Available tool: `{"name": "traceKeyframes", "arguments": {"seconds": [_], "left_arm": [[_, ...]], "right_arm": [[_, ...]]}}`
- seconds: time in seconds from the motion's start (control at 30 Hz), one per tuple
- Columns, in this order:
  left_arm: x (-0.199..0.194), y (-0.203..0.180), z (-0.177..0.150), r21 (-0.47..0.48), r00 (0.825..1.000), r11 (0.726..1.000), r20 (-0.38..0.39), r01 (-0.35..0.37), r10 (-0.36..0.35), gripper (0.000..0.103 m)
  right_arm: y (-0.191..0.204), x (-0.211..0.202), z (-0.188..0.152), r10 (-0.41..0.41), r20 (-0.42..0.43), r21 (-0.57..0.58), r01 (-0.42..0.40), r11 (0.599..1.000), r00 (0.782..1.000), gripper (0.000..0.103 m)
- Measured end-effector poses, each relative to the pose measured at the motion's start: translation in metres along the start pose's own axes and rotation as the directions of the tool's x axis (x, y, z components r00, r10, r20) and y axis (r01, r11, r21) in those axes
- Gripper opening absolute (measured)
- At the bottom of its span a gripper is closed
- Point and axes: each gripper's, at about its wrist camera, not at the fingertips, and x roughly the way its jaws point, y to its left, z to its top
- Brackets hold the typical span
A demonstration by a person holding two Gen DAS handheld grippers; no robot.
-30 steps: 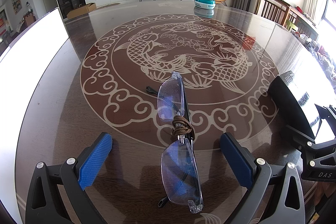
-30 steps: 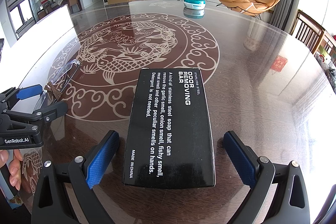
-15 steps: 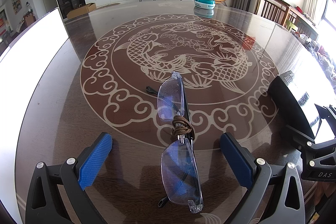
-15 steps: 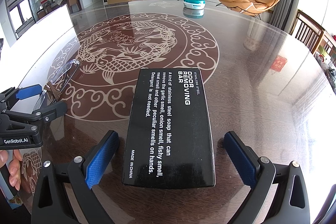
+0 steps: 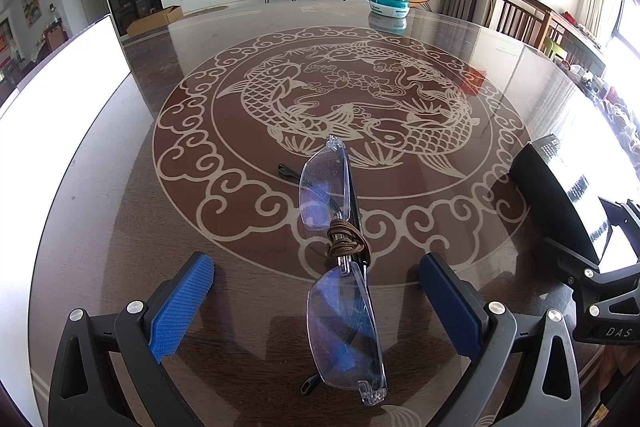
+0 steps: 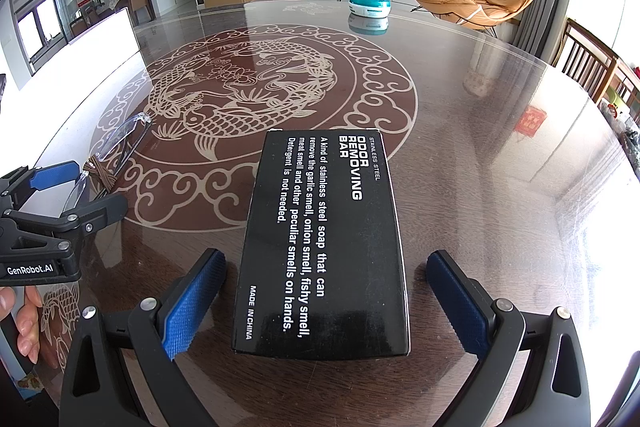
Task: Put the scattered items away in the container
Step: 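Hold the glasses and black box raised above the table, then carry the glasses and black box over the container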
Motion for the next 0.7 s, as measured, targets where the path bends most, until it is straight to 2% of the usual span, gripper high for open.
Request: {"name": "traceKeyframes", "arguments": {"seconds": [0.17,0.23,0.33,0.43,0.53,0.63,0.7], "left_arm": [[0.0,0.0,0.0,0.0,1.0,1.0,-0.001,0.0,0.0,0.103],[0.001,-0.001,0.001,0.005,1.0,1.0,-0.008,0.0,0.0,0.103],[0.001,-0.001,0.004,0.043,0.997,0.999,-0.068,0.028,-0.025,0.103],[0.001,-0.001,0.007,0.079,0.991,0.995,-0.128,0.054,-0.044,0.103],[0.0,-0.004,0.006,0.094,0.99,0.994,-0.135,0.064,-0.051,0.103],[-0.001,-0.008,0.005,0.1,0.99,0.993,-0.131,0.068,-0.055,0.103],[-0.006,-0.009,0.006,0.109,0.992,0.991,-0.11,0.074,-0.062,0.086]], "right_arm": [[0.0,0.001,0.001,0.01,0.0,0.003,-0.01,1.0,1.0,0.102],[0.0,0.003,0.004,0.037,-0.015,-0.009,-0.038,0.999,0.999,0.103],[-0.001,0.006,0.013,0.071,-0.087,-0.054,-0.076,0.996,0.994,0.102],[-0.014,0.002,0.028,0.13,-0.146,-0.027,-0.136,0.99,0.981,0.102],[-0.024,0.003,0.044,0.174,-0.21,0.021,-0.174,0.985,0.962,0.102],[-0.015,0.011,0.052,0.164,-0.277,-0.01,-0.174,0.985,0.947,0.102],[-0.009,0.021,0.053,0.111,-0.325,-0.045,-0.132,0.99,0.939,0.101]]}}
